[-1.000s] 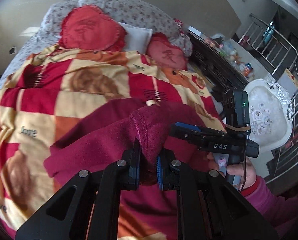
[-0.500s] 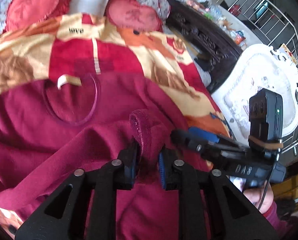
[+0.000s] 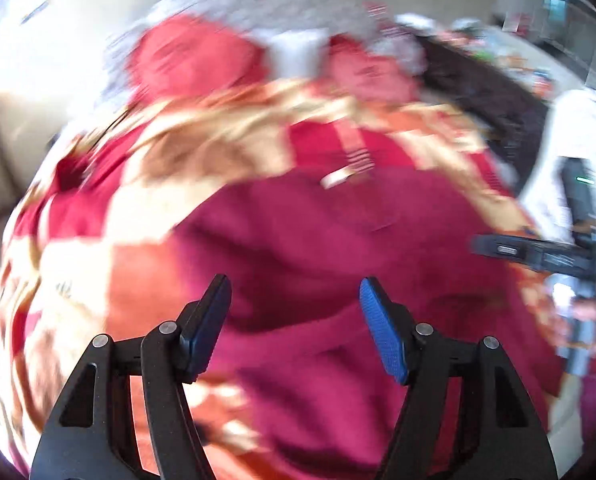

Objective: Fold small clothes

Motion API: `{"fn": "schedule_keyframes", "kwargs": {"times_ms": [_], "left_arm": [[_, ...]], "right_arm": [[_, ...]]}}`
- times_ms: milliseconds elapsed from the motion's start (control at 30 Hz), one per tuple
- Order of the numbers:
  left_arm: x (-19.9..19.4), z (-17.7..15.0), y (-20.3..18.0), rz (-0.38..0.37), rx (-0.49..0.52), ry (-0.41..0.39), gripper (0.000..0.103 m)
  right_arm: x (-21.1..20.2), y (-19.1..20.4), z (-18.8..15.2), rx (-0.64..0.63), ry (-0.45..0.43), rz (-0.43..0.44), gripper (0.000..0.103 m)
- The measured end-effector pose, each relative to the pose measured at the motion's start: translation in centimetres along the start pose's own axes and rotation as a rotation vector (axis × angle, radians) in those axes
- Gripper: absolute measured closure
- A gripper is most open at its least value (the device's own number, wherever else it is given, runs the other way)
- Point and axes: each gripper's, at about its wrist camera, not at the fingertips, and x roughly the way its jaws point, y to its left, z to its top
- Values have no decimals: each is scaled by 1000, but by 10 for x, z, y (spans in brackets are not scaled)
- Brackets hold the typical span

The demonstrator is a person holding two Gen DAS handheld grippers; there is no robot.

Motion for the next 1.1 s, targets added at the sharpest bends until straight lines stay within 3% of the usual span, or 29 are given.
{"fn": "schedule_keyframes", "kwargs": {"times_ms": [133, 267, 367, 533, 600, 700, 733, 800, 933, 1000, 1100], "left_arm": [[43, -32, 25, 12, -59, 144, 36], [48, -58, 19, 11, 13, 155, 36], [48, -68, 20, 26, 37, 170, 36], [42, -68, 32, -11, -55, 177, 36], [35, -64, 35, -26, -82, 159, 36], [24, -59, 36, -25, -98, 122, 36], [21, -57, 37, -21, -104, 113, 36], [16, -53, 41, -14, -120, 101, 36], [14, -45, 48, -13, -150, 81, 36], [18, -42, 49, -18, -163, 77, 36], [26, -38, 45, -29, -185, 78, 36]], "right_arm": [[26, 11, -20, -100, 116, -154, 16], [22, -13, -53, -109, 213, -219, 16], [0, -33, -66, -63, 213, -183, 16], [-46, -42, -47, 56, 49, -28, 16], [-45, -37, -33, 69, 17, 31, 16], [-18, -16, -17, 5, 36, -2, 17], [-2, -10, -16, -24, 62, -11, 22], [22, -1, -19, -101, 127, -42, 69], [25, 11, -17, -200, 120, -102, 83], [6, 28, -4, -278, 49, -133, 92], [-33, 54, 23, -375, -100, -153, 95]]}}
